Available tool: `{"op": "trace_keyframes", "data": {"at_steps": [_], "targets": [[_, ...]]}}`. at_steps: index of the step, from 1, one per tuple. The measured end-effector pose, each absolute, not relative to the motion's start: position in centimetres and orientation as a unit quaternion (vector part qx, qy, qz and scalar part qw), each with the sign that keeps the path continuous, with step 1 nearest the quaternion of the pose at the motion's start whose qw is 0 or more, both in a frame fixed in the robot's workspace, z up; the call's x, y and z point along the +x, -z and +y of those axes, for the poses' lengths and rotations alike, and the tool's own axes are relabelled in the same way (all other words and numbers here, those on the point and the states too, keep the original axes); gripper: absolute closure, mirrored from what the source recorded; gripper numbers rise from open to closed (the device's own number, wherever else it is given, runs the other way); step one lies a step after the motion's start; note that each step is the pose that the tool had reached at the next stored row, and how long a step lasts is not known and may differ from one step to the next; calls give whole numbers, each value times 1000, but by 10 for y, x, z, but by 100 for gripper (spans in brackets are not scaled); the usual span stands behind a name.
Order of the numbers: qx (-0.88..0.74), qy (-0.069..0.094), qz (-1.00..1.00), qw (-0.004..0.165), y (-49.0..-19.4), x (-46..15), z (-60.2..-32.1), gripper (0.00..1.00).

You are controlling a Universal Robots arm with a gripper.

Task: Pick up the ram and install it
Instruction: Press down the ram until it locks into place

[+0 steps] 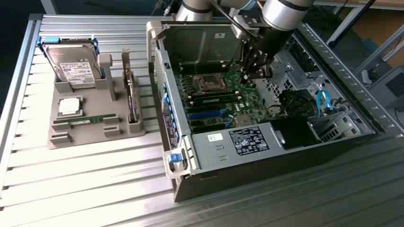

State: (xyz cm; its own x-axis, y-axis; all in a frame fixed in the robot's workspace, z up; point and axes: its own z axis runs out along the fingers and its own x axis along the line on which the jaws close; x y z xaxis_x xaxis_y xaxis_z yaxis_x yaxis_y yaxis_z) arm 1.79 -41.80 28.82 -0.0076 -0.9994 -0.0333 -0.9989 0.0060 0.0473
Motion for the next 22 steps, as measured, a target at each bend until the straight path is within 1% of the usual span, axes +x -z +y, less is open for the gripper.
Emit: {"op": "trace_keyframes", "data": {"at_steps": [22], "targets": [[704, 28, -709, 5, -262, 18, -418, 90]]}}
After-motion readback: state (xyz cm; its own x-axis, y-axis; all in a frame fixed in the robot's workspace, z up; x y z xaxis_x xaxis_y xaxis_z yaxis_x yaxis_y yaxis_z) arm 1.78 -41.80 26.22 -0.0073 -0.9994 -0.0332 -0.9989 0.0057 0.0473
